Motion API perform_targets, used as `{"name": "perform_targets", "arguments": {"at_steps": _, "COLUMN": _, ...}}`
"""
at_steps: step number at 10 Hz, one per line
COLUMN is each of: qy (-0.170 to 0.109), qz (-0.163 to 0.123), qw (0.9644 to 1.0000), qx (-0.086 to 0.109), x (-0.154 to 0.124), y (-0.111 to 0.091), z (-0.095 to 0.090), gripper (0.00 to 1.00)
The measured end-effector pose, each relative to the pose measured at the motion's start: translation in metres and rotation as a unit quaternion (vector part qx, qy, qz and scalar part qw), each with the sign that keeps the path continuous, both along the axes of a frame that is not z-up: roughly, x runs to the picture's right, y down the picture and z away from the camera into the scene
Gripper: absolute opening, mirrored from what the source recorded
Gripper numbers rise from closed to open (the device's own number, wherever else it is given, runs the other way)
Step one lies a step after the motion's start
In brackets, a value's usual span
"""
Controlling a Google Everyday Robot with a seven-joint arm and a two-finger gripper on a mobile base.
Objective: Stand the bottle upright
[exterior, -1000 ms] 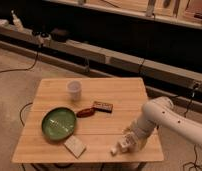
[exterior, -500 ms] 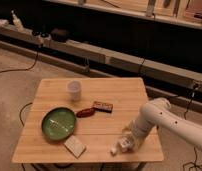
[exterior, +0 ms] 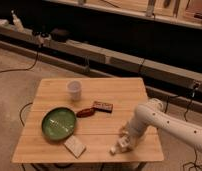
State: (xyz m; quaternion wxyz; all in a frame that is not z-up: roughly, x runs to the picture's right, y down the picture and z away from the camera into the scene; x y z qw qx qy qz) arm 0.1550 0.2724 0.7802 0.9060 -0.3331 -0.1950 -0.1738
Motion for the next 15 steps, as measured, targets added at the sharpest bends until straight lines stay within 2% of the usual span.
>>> {"name": "perform_targets", "arguments": {"at_steps": 5, "qy": -0.014, "qz": 0.009, "qw": 0.9996, "qx": -0.023, "x": -0.035, "y": 0.004, "z": 0.005, "gripper": 0.65}}
{"name": "perform_targets", "arguments": {"at_steps": 11, "qy": 0.008, "qz": 0.030, "qw": 0.9981, "qx": -0.054, "x": -0.041, "y": -0.004, "z": -0.003, "gripper": 0.65}}
{"name": "perform_targets", "arguments": {"at_steps": 15, "qy": 0.036, "qz": 0.000, "qw": 0.9974, "qx": -0.062, "x": -0.044, "y": -0.006, "z": -0.007, "gripper": 0.65}}
